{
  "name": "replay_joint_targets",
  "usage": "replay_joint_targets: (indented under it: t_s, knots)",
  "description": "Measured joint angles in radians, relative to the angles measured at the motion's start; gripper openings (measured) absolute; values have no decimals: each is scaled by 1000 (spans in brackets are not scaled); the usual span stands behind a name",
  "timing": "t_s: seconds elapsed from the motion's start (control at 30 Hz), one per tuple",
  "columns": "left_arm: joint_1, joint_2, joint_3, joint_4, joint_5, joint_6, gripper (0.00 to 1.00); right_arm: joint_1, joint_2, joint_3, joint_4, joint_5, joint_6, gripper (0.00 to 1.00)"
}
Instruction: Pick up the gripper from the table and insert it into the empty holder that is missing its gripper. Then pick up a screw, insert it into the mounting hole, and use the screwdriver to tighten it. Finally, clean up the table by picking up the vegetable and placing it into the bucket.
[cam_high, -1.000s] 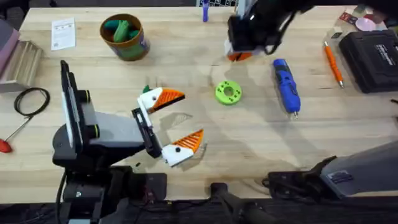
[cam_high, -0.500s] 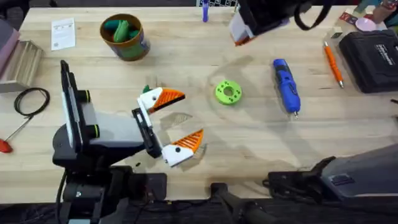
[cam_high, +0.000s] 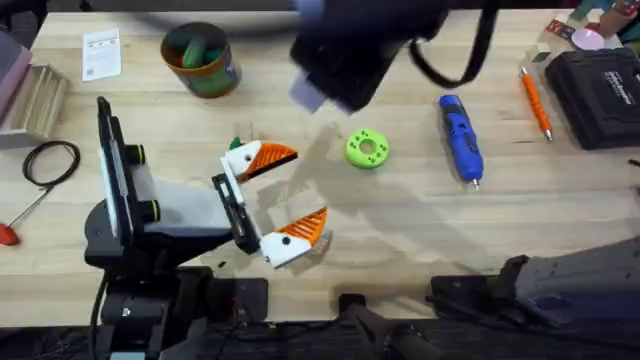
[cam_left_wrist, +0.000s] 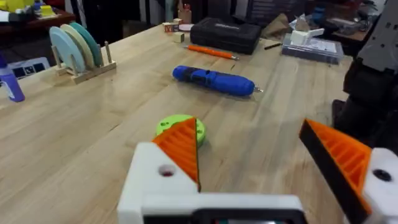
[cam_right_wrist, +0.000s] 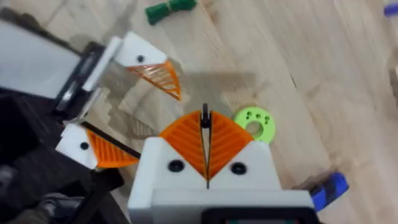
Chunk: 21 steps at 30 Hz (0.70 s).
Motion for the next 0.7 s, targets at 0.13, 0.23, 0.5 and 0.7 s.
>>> replay_joint_targets:
  t_s: [0.13, 0.23, 0.5, 0.7]
  knots:
    - [0, 0, 0, 0, 0, 0, 987, 62, 0, 0, 9, -10, -96, 6]
    - [0, 0, 0, 0, 0, 0, 987, 89, 0, 0, 22, -56, -189, 6]
    - [0, 0, 0, 0, 0, 0, 986, 105, 5, 0, 37, -151, -356, 6]
    - [0, 0, 0, 0, 0, 0, 987, 107, 41, 0, 56, -161, -451, 6]
